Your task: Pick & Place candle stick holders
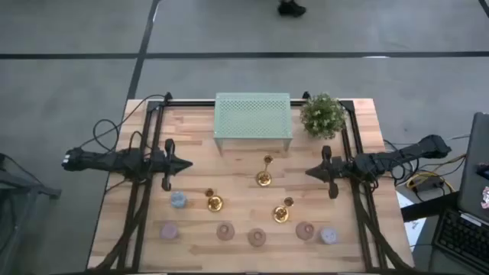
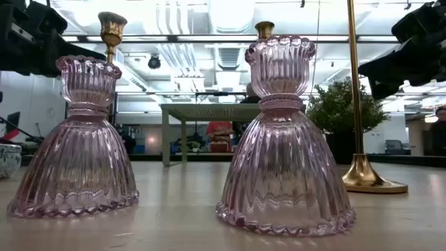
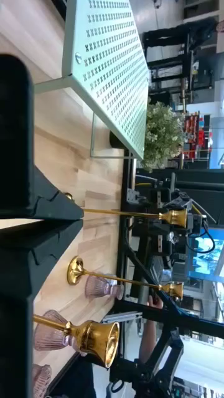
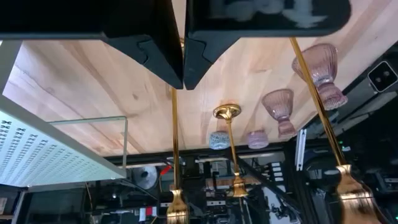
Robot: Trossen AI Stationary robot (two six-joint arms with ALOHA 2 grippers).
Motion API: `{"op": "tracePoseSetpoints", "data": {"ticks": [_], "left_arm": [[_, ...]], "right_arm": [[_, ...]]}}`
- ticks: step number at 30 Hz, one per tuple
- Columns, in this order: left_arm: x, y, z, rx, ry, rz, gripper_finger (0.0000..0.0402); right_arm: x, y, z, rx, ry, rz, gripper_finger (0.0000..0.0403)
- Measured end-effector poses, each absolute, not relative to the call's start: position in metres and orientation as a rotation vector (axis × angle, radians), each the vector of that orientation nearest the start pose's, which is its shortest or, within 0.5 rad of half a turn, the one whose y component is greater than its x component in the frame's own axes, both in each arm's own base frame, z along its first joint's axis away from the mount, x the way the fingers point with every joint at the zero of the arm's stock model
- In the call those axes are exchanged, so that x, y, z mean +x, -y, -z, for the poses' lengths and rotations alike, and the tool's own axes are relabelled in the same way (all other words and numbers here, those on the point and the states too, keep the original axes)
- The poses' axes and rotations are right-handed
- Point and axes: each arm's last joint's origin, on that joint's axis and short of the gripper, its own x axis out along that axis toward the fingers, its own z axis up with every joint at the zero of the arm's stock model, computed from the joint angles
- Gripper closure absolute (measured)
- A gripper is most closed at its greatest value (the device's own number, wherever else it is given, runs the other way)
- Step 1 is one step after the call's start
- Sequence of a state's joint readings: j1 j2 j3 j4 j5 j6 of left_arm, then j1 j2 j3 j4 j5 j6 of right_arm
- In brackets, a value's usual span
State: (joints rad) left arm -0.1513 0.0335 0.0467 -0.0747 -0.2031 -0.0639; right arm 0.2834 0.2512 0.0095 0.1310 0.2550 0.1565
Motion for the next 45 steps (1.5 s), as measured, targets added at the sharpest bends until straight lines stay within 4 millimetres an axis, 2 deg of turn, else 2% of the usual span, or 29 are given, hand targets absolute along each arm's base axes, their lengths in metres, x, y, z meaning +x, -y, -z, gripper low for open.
{"op": "tracePoseSetpoints", "data": {"ticks": [40, 45], "left_arm": [[0.0961, 0.0088, -0.1697, -0.053, -0.059, -0.053, 0.0392], [0.0960, 0.0087, -0.1696, -0.053, -0.059, -0.054, 0.0392]], "right_arm": [[0.1093, -0.0243, -0.1582, 0.127, -0.108, -0.020, 0.0394], [0.1097, -0.0243, -0.1634, 0.098, -0.055, -0.023, 0.0394]]}}
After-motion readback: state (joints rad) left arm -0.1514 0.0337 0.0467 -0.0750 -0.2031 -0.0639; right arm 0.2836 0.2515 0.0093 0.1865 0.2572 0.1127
